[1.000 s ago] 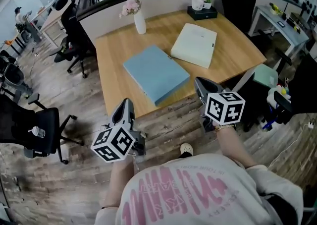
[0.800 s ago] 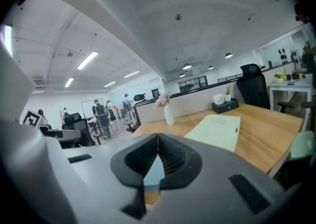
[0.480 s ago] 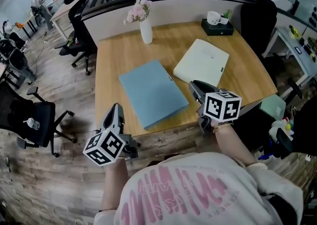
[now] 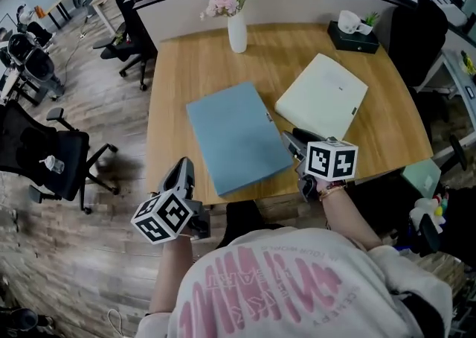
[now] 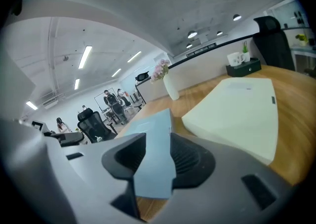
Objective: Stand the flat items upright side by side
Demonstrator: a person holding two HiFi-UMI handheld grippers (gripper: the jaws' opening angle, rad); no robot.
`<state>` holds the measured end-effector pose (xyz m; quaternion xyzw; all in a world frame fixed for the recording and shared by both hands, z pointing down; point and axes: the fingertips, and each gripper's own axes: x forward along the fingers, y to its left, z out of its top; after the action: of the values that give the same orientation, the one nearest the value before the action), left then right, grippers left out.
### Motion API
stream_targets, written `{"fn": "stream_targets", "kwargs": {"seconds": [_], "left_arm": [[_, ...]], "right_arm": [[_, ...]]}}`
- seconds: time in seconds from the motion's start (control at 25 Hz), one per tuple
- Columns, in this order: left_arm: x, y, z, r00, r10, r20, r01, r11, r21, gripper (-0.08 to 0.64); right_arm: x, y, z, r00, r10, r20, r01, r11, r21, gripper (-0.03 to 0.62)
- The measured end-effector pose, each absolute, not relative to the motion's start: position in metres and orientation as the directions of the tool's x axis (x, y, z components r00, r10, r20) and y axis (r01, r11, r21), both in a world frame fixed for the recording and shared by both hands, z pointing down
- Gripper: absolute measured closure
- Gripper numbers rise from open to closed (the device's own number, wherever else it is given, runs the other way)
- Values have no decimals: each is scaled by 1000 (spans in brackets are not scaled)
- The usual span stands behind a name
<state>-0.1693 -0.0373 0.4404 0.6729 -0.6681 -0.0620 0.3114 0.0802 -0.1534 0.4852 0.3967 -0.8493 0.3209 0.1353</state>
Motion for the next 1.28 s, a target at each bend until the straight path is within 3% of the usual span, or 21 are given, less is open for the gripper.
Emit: {"fn": "stream_targets", "kwargs": {"seconds": [0.08, 0.28, 0.4, 0.6, 0.76, 1.12, 1.28], "left_arm": [[-172, -50, 453, 94, -930, 354, -853, 108, 511, 526], [-177, -94, 475, 151, -905, 397, -822, 108, 559, 471], [-185, -118, 485, 166, -890, 425, -807, 125, 577, 445], [-188, -139, 517, 216, -846, 487, -742, 182, 646, 335], [-185, -143, 545, 232, -792, 565, -762, 213, 611, 293], [-161, -153, 575, 370, -699, 612, -769, 140, 624, 181], [-154, -152, 579, 391, -650, 651, -823, 70, 564, 193]], "right_arm": [[75, -161, 500, -659, -545, 519, -752, 483, -449, 400], [58, -190, 529, -649, -490, 582, -756, 505, -417, 365], [44, -207, 541, -650, -448, 614, -749, 512, -419, 310], [33, -220, 564, -667, -369, 647, -732, 483, -480, 265], [24, -227, 577, -676, -341, 653, -725, 468, -506, 255], [1, -229, 586, -729, -251, 637, -668, 465, -581, 228], [-3, -227, 586, -737, -233, 634, -660, 450, -602, 229]]}}
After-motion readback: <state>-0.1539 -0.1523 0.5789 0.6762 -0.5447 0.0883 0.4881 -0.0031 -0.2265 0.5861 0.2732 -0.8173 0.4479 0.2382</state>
